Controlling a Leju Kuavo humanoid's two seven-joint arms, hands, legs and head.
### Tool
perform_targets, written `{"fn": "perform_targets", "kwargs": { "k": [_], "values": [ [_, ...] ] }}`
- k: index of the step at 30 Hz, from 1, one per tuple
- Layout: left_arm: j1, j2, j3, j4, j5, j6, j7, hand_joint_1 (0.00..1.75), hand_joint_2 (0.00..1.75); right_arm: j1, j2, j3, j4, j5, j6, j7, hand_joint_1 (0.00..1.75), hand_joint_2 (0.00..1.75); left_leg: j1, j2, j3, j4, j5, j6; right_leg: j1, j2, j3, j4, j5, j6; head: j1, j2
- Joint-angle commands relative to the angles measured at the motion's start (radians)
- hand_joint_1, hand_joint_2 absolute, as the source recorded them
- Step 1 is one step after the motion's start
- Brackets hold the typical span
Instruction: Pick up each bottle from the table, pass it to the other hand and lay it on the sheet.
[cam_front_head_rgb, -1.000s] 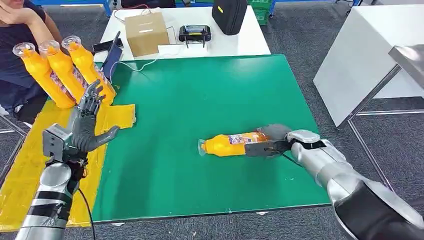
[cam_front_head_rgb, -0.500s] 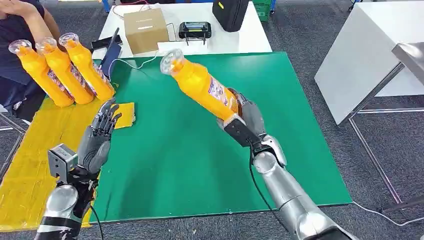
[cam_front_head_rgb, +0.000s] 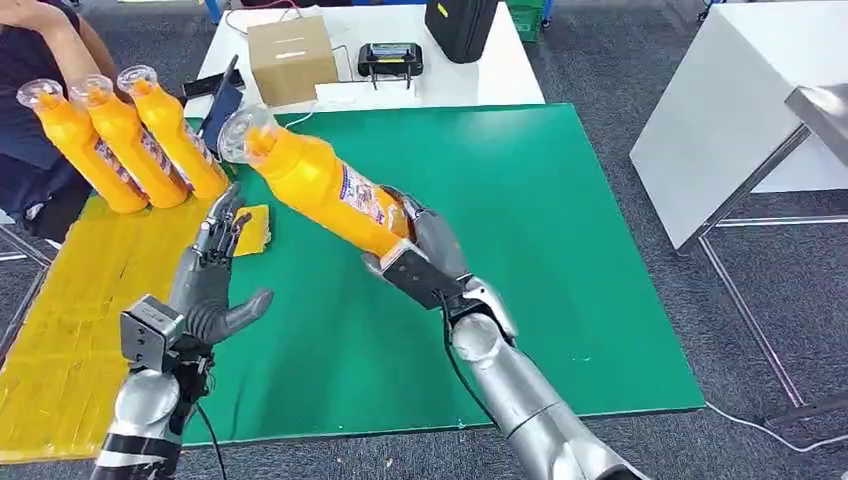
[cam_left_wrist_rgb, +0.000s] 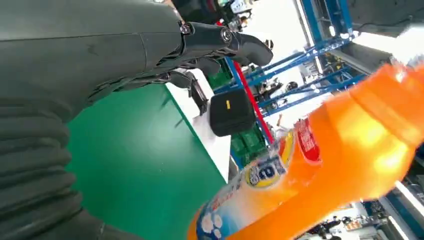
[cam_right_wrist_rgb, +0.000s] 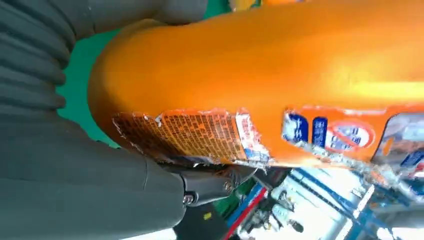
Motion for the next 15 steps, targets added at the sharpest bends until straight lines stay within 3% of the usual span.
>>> {"fn": "perform_targets", "kwargs": {
  "k": [1, 2, 15],
  "values": [
    [0.002, -0.019, -0.015, 0.002, -0.018, 0.007, -0.002, 0.0, 1.75, -0.034, 0.04, 0.112, 0.074, 0.001, 0.04, 0.012, 1.75, 1.75, 0.002, -0.001, 0.006, 0.0, -0.003, -0.001, 0.0, 0.009, 0.006, -0.001, -0.002, -0.002, 0.0, 0.0],
    [0.002, -0.018, -0.014, 0.002, -0.018, 0.007, -0.002, 0.0, 1.75, -0.034, 0.038, 0.112, 0.074, 0.001, 0.04, 0.012, 1.75, 1.75, 0.001, -0.002, 0.002, 0.0, -0.001, -0.001, 0.0, 0.004, 0.003, -0.001, -0.001, -0.001, 0.0, 0.0],
    [0.001, -0.018, -0.014, 0.002, -0.018, 0.007, -0.002, 0.0, 1.75, -0.036, 0.036, 0.111, 0.073, 0.001, 0.041, 0.012, 1.75, 1.75, 0.001, -0.003, 0.003, 0.0, -0.001, -0.001, 0.0, 0.004, 0.003, -0.001, -0.001, -0.001, 0.0, 0.0]
  ]
}}
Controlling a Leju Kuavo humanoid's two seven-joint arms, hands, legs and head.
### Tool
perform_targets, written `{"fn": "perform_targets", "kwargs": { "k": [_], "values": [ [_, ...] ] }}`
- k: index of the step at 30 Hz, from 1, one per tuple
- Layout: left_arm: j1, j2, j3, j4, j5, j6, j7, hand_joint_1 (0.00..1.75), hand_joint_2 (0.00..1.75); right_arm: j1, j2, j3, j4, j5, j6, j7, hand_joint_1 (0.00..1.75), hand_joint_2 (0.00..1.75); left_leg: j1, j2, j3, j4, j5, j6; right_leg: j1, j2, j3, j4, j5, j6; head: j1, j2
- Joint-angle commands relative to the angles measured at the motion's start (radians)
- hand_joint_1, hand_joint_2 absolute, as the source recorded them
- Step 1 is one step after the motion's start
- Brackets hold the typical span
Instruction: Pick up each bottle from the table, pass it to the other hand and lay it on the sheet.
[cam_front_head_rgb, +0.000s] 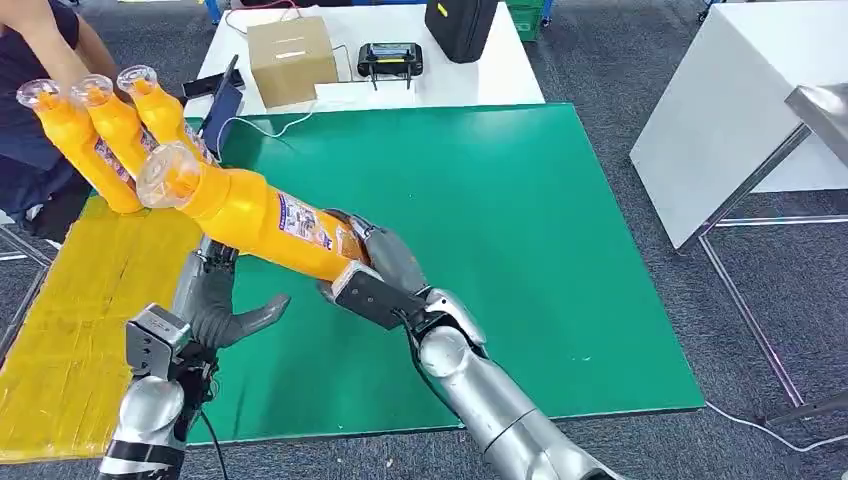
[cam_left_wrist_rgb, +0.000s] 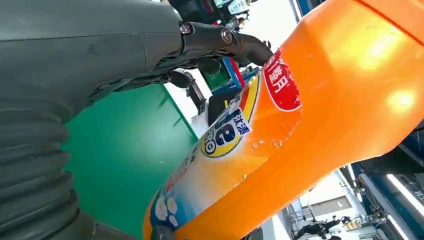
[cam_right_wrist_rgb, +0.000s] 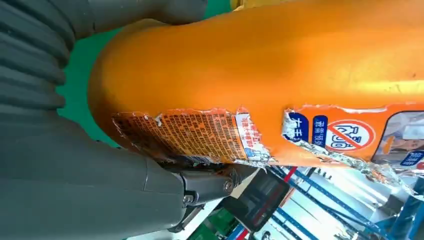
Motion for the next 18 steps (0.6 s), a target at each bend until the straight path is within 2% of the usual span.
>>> {"fn": "perform_targets", "kwargs": {
  "k": [1, 3, 14, 17, 18],
  "values": [
    [-0.017, -0.007, -0.007, 0.019, 0.0, 0.001, 0.003, 0.0, 1.75, -0.039, -0.018, 0.027, 0.056, -0.003, 0.005, 0.002, 1.75, 1.75, 0.002, -0.003, 0.005, 0.0, -0.003, -0.001, 0.001, 0.006, 0.006, -0.001, -0.002, -0.002, 0.0, 0.0],
    [-0.017, -0.007, -0.007, 0.019, 0.0, 0.001, 0.003, 0.0, 1.75, -0.039, -0.018, 0.027, 0.056, -0.003, 0.005, 0.002, 1.75, 1.75, 0.001, -0.002, 0.002, 0.0, -0.001, -0.001, 0.0, 0.003, 0.003, -0.001, -0.001, -0.001, 0.0, 0.0],
    [-0.017, -0.007, -0.007, 0.019, 0.0, 0.001, 0.003, 0.0, 1.75, -0.039, -0.018, 0.027, 0.056, -0.003, 0.005, 0.002, 1.75, 1.75, 0.002, -0.003, 0.005, 0.0, -0.002, -0.001, 0.001, 0.006, 0.006, -0.001, -0.002, -0.002, 0.0, 0.0],
    [-0.017, -0.007, -0.007, 0.019, 0.0, 0.001, 0.003, 0.0, 1.75, -0.039, -0.018, 0.027, 0.056, -0.003, 0.005, 0.002, 1.75, 1.75, 0.001, -0.002, 0.002, 0.0, -0.001, -0.001, 0.0, 0.003, 0.002, -0.001, -0.001, -0.001, 0.0, 0.0],
    [0.01, -0.014, 0.059, 0.048, 0.251, -0.184, 0.099, 0.0, 1.75, -0.029, -0.029, 0.193, 0.064, 0.056, 0.246, -0.044, 1.75, 1.75, 0.002, -0.003, 0.004, 0.0, -0.002, -0.001, 0.001, 0.005, 0.005, -0.001, -0.002, -0.002, 0.0, 0.0]
  ]
}}
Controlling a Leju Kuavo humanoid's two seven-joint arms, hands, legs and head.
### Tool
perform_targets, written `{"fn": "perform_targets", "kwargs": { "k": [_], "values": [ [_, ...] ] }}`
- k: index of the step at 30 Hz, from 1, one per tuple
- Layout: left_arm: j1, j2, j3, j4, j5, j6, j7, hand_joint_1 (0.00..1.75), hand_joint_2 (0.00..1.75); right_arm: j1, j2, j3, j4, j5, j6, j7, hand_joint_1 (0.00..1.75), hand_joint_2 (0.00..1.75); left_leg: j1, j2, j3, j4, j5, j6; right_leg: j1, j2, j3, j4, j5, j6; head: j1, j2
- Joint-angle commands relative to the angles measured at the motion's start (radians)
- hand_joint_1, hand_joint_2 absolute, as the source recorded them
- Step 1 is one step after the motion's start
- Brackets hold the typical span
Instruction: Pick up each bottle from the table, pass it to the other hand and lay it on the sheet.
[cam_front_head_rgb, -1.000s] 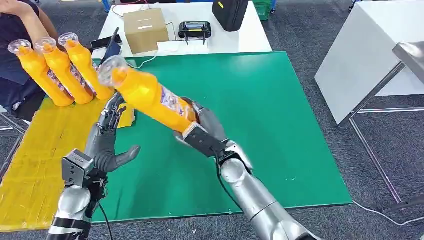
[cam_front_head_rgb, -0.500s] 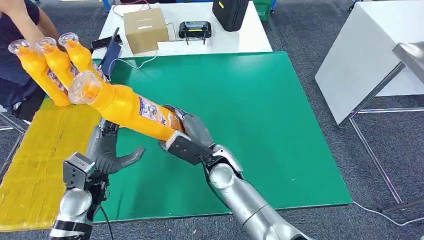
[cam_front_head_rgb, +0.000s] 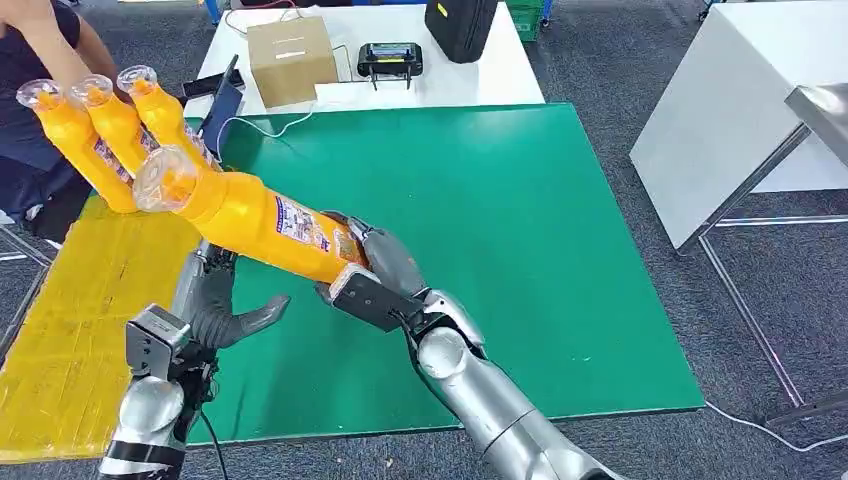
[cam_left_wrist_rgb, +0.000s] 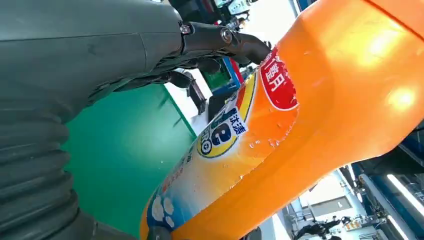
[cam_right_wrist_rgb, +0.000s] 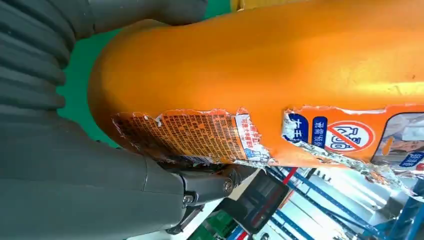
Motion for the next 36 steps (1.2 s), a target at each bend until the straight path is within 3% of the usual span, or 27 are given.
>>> {"fn": "perform_targets", "kwargs": {
  "k": [1, 3, 7, 10, 26, 27, 28, 36],
  "values": [
    [0.026, 0.015, 0.081, 0.076, 0.452, -0.215, 0.064, 0.0, 1.75, 0.024, 0.018, 0.241, 0.082, 0.094, 0.176, -0.029, 1.75, 1.75, 0.001, -0.002, 0.003, 0.0, -0.001, -0.001, 0.0, 0.004, 0.003, -0.001, -0.001, -0.001, 0.0, 0.0],
    [0.034, 0.025, 0.11, 0.116, 0.452, -0.251, 0.016, 0.0, 1.75, 0.041, 0.048, 0.34, 0.138, 0.066, 0.074, -0.02, 1.75, 1.75, 0.001, 0.005, 0.009, -0.003, -0.003, -0.002, 0.0, 0.012, 0.007, -0.003, -0.001, -0.002, 0.0, 0.0],
    [0.029, 0.012, 0.114, 0.105, 0.445, -0.259, 0.02, 0.0, 1.75, 0.005, 0.033, 0.363, 0.154, 0.022, 0.067, -0.022, 1.75, 1.75, 0.003, 0.006, 0.009, -0.002, -0.005, -0.003, 0.002, 0.015, 0.007, -0.002, -0.003, -0.003, 0.0, 0.0],
    [0.027, 0.009, 0.111, 0.1, 0.441, -0.256, 0.026, 0.0, 1.75, -0.004, 0.024, 0.361, 0.147, 0.012, 0.071, -0.021, 1.75, 1.75, 0.004, -0.002, 0.005, -0.001, -0.003, -0.002, 0.002, 0.007, 0.005, -0.002, -0.004, -0.003, 0.001, 0.0],
    [0.028, 0.009, 0.118, 0.1, 0.427, -0.244, 0.024, 0.0, 1.75, -0.009, 0.017, 0.381, 0.15, -0.009, 0.075, -0.013, 1.71, 1.75, 0.004, -0.001, 0.005, -0.001, -0.002, -0.002, 0.002, 0.007, 0.005, -0.002, -0.003, -0.003, 0.0, 0.0],
    [0.027, 0.009, 0.117, 0.1, 0.423, -0.244, 0.023, 0.09, 1.75, -0.011, 0.017, 0.383, 0.153, -0.011, 0.074, -0.012, 1.73, 1.75, 0.004, -0.001, 0.004, -0.001, -0.002, -0.002, 0.002, 0.007, 0.004, -0.001, -0.003, -0.003, 0.0, 0.0],
    [0.028, 0.007, 0.118, 0.098, 0.42, -0.245, 0.02, 1.75, 1.75, -0.012, 0.017, 0.386, 0.155, -0.014, 0.074, -0.012, 1.71, 1.75, 0.003, 0.0, 0.002, -0.001, -0.001, -0.002, 0.002, 0.006, 0.001, -0.001, -0.002, -0.003, 0.0, 0.0],
    [0.033, 0.007, 0.119, 0.087, 0.406, -0.244, 0.004, 1.75, 1.75, -0.014, 0.017, 0.386, 0.16, -0.018, 0.071, -0.012, 1.66, 1.75, 0.004, -0.002, 0.005, -0.001, -0.003, -0.002, 0.002, 0.007, 0.005, -0.002, -0.003, -0.004, 0.0, 0.0]
  ]
}}
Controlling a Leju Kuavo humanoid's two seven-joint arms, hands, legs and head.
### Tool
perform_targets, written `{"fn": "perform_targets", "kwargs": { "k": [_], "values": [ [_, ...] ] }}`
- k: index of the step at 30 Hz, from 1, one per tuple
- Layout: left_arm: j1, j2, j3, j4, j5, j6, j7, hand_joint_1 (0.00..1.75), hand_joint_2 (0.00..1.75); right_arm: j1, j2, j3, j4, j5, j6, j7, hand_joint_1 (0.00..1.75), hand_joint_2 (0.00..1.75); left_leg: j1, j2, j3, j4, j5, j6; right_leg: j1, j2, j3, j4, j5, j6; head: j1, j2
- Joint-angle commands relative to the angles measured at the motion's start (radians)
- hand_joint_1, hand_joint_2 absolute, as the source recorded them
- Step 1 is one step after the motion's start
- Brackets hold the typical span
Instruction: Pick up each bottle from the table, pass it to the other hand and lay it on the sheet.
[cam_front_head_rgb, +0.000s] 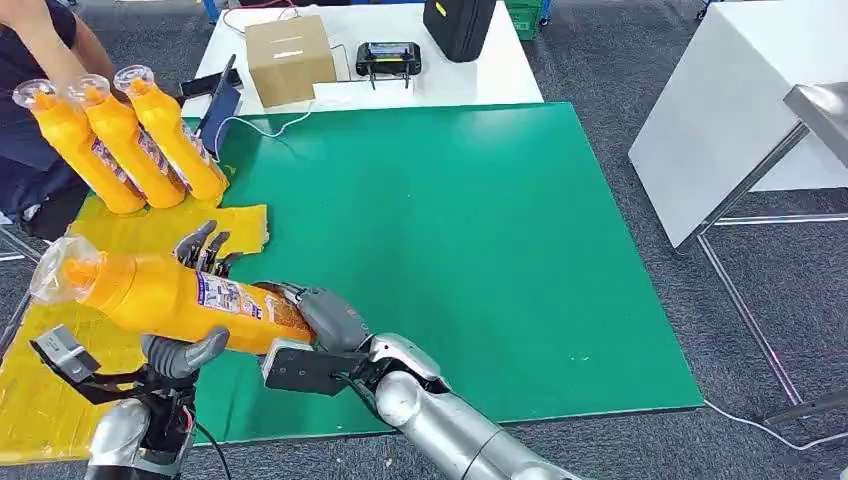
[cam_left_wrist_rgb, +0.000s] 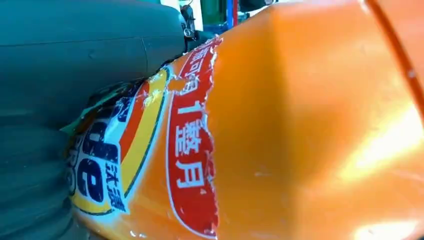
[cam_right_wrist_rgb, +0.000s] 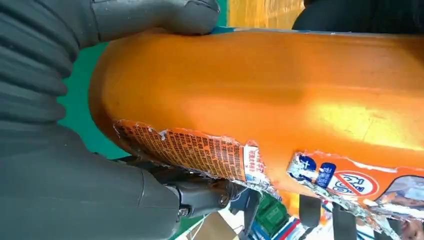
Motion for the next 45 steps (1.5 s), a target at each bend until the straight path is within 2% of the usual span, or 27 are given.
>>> {"fn": "perform_targets", "kwargs": {
  "k": [1, 25, 28, 29, 30, 31, 34, 35, 38, 40, 41, 43, 45],
  "values": [
    [-0.047, -0.006, 0.018, 0.054, -0.016, 0.014, 0.003, 1.75, 1.75, -0.024, -0.032, 0.099, 0.047, 0.006, 0.007, -0.012, 1.69, 1.75, 0.002, -0.005, 0.005, -0.001, -0.001, -0.001, 0.001, 0.003, 0.006, -0.001, -0.002, -0.002, 0.0, 0.0],
    [-0.042, -0.001, 0.022, 0.046, -0.052, 0.01, -0.026, 1.75, 1.75, -0.019, -0.064, 0.057, 0.036, 0.006, -0.018, -0.013, 1.69, 1.75, 0.002, -0.006, 0.006, -0.001, -0.001, -0.001, 0.001, 0.003, 0.007, -0.002, -0.002, -0.001, 0.0, 0.0],
    [-0.031, 0.002, 0.026, 0.02, -0.14, 0.06, -0.057, 1.75, 1.75, -0.007, -0.081, 0.029, 0.012, 0.015, -0.051, -0.005, 1.64, 1.75, 0.001, -0.005, 0.004, -0.001, -0.001, -0.001, 0.0, 0.002, 0.005, -0.002, -0.001, -0.001, 0.0, 0.0],
    [-0.026, 0.001, 0.027, 0.011, -0.17, 0.079, -0.065, 1.75, 1.75, -0.002, -0.093, 0.016, 0.001, 0.016, -0.057, -0.003, 1.48, 1.75, 0.001, -0.004, 0.003, -0.001, -0.001, 0.0, 0.0, 0.002, 0.004, -0.002, -0.001, -0.001, 0.0, 0.0],
    [-0.014, 0.002, 0.032, -0.007, -0.21, 0.103, -0.069, 1.75, 1.75, 0.006, -0.112, -0.01, -0.025, 0.019, -0.078, 0.007, 0.66, 1.75, 0.002, -0.005, 0.005, -0.001, -0.002, -0.001, 0.001, 0.003, 0.007, -0.002, -0.002, -0.001, 0.0, 0.0],
    [-0.003, 0.005, 0.036, -0.02, -0.24, 0.118, -0.068, 1.75, 1.75, 0.017, -0.13, -0.036, -0.056, 0.023, -0.097, 0.015, 0.0, 1.75, 0.001, -0.004, 0.004, -0.001, -0.001, 0.0, 0.0, 0.002, 0.005, -0.002, -0.001, -0.001, 0.0, 0.0],
    [0.032, 0.018, 0.064, -0.051, -0.416, 0.232, -0.087, 1.75, 1.75, 0.07, -0.221, -0.133, -0.201, 0.037, -0.112, 0.027, 0.0, 1.75, 0.002, -0.006, 0.006, -0.001, -0.002, 0.0, 0.001, 0.003, 0.008, -0.003, -0.002, -0.001, 0.0, 0.0],
    [0.04, 0.023, 0.076, -0.057, -0.505, 0.292, -0.092, 1.75, 1.75, 0.094, -0.251, -0.162, -0.252, 0.05, -0.109, 0.032, 0.0, 0.0, 0.001, -0.006, 0.005, -0.001, -0.001, 0.0, 0.0, 0.002, 0.006, -0.002, -0.001, -0.001, 0.0, 0.0],
    [0.066, 0.024, 0.124, -0.07, -0.731, 0.45, -0.095, 1.75, 1.75, 0.186, -0.325, -0.274, -0.407, 0.048, -0.067, 0.022, 0.0, 0.0, 0.001, -0.007, 0.004, 0.0, -0.002, 0.0, 0.0, 0.001, 0.007, -0.002, -0.002, -0.001, 0.0, 0.0],
    [0.074, 0.033, 0.153, -0.051, -0.957, 0.61, -0.065, 1.75, 1.75, 0.235, -0.36, -0.347, -0.484, 0.0, -0.05, -0.001, 0.0, 0.0, 0.0, -0.007, 0.002, -0.001, 0.0, 0.0, -0.001, -0.001, 0.004, -0.002, -0.001, 0.0, 0.0, 0.0],
    [0.075, 0.041, 0.169, -0.03, -1.042, 0.678, -0.053, 1.75, 1.75, 0.257, -0.382, -0.382, -0.529, -0.025, -0.038, -0.019, 0.0, 0.0, 0.001, -0.01, 0.005, -0.001, -0.002, 0.0, -0.001, 0.0, 0.008, -0.002, -0.003, -0.001, 0.0, 0.0],
    [0.068, 0.057, 0.176, 0.005, -1.143, 0.735, -0.022, 1.75, 1.75, 0.274, -0.393, -0.419, -0.569, -0.045, -0.025, -0.038, 0.0, 0.0, 0.0, -0.007, 0.003, -0.001, -0.001, 0.0, -0.001, -0.001, 0.005, -0.002, -0.002, 0.0, 0.0, 0.0],
    [0.053, 0.08, 0.193, 0.059, -1.188, 0.755, 0.009, 1.75, 1.75, 0.286, -0.397, -0.438, -0.597, -0.059, -0.005, -0.046, 0.0, 0.0, 0.001, -0.01, 0.007, 0.0, -0.003, -0.001, -0.001, 0.002, 0.01, -0.001, -0.004, -0.002, 0.0, 0.0]
  ]
}}
